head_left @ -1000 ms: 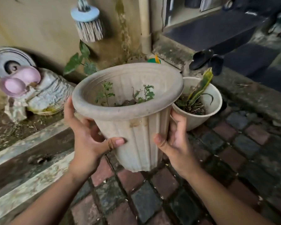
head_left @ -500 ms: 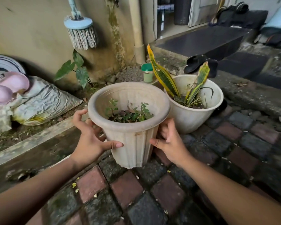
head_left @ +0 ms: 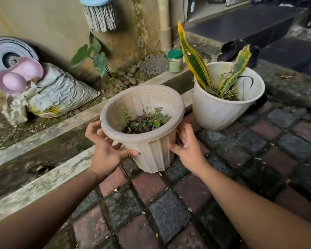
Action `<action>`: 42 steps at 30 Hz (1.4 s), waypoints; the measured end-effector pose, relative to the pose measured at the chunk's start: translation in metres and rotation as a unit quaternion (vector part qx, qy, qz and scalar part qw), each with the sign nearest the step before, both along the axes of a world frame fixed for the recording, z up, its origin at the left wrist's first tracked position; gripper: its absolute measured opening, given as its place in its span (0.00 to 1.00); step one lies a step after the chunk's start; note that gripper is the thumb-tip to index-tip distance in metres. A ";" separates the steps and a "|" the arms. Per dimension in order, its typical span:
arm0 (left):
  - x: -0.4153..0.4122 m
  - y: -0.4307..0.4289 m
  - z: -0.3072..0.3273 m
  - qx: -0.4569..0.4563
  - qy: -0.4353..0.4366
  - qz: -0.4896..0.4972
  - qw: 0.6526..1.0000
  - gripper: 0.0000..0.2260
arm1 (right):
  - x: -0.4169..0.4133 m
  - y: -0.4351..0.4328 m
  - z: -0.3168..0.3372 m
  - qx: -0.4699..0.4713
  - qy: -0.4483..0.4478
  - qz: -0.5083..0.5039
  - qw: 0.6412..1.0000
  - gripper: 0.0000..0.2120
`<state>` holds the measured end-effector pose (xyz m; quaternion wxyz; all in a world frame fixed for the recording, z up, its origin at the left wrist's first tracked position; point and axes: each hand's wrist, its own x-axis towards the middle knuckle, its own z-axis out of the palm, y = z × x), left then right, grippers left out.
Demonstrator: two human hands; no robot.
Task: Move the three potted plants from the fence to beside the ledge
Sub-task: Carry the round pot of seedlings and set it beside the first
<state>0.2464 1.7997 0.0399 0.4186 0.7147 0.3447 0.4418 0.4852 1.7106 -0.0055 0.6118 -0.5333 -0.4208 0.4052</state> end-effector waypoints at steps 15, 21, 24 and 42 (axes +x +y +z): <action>0.029 0.016 0.056 -0.236 -0.079 0.078 0.965 0.21 | 0.013 0.025 0.072 -0.032 0.038 -0.051 0.997 0.33; 0.023 0.030 0.057 -0.180 -0.004 0.049 0.982 0.25 | -0.001 0.031 0.063 0.030 0.060 -0.113 0.991 0.34; 0.024 0.024 0.057 -0.170 -0.014 0.037 0.985 0.26 | 0.009 0.034 0.065 0.017 0.044 -0.095 0.994 0.35; 0.064 0.002 0.034 -0.119 -0.071 0.166 0.976 0.27 | 0.055 0.050 0.105 -0.077 0.009 -0.038 0.996 0.36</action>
